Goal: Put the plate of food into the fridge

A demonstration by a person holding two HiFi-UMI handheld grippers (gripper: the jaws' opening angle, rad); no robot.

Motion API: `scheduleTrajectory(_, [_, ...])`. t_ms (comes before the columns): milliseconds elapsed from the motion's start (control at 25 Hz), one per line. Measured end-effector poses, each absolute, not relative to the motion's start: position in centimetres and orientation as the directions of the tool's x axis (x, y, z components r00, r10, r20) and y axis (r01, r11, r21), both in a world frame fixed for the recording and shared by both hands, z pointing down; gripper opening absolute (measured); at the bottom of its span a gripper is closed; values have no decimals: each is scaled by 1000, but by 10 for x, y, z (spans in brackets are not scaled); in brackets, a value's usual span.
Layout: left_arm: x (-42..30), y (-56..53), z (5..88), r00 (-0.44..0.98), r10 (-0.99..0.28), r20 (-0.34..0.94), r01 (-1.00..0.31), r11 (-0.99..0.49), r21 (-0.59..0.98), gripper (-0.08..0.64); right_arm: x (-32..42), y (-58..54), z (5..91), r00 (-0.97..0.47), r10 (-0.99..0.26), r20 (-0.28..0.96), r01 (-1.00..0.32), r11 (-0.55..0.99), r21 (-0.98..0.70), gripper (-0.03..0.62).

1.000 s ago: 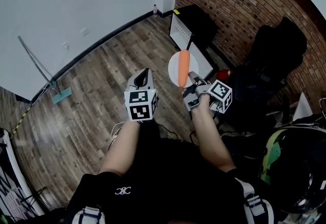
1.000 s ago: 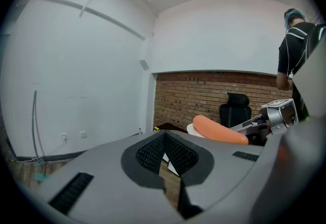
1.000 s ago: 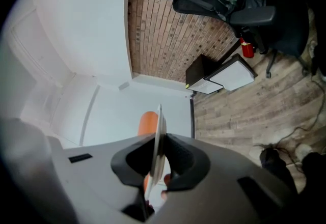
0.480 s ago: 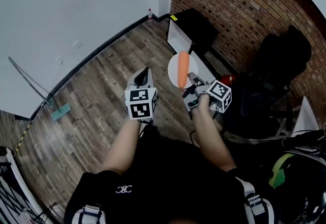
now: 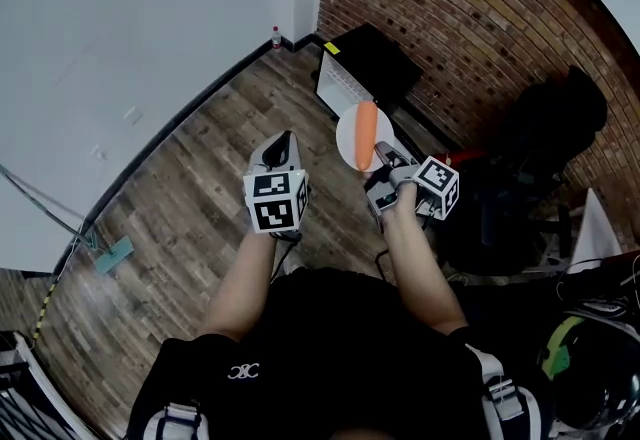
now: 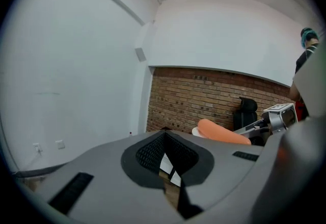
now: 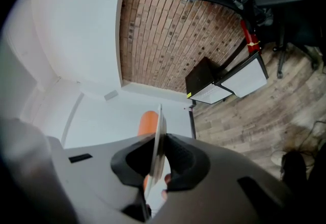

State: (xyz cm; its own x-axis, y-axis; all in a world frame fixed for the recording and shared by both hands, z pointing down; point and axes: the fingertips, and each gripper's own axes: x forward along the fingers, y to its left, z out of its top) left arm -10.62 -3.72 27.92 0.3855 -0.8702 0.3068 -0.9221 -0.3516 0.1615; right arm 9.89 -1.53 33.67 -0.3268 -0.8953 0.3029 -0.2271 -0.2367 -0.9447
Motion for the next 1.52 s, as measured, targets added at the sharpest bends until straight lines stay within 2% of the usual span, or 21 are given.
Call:
scheduleTrajectory(360, [-111, -71, 300, 426, -849, 312, -902, -371, 223, -5, 98, -38, 352, -292, -900, 324, -250, -255, -934, 46])
scheduleTrajectory(720, [-103, -116, 321, 424, -837, 347, -904, -370, 213, -5, 112, -81, 371, -290, -909, 299, -221, -240, -945, 41])
scheduleTrajectory(1120, [-51, -239, 323, 452, -796, 404, -887, -449, 107, -5, 159, -194, 394, -255, -930, 265, -175, -225, -958, 41])
scheduleTrajectory(1520, [14, -351, 330, 483, -762, 432, -863, -499, 85, -5, 198, -277, 424, -274, -904, 329, -172, -290, -941, 43])
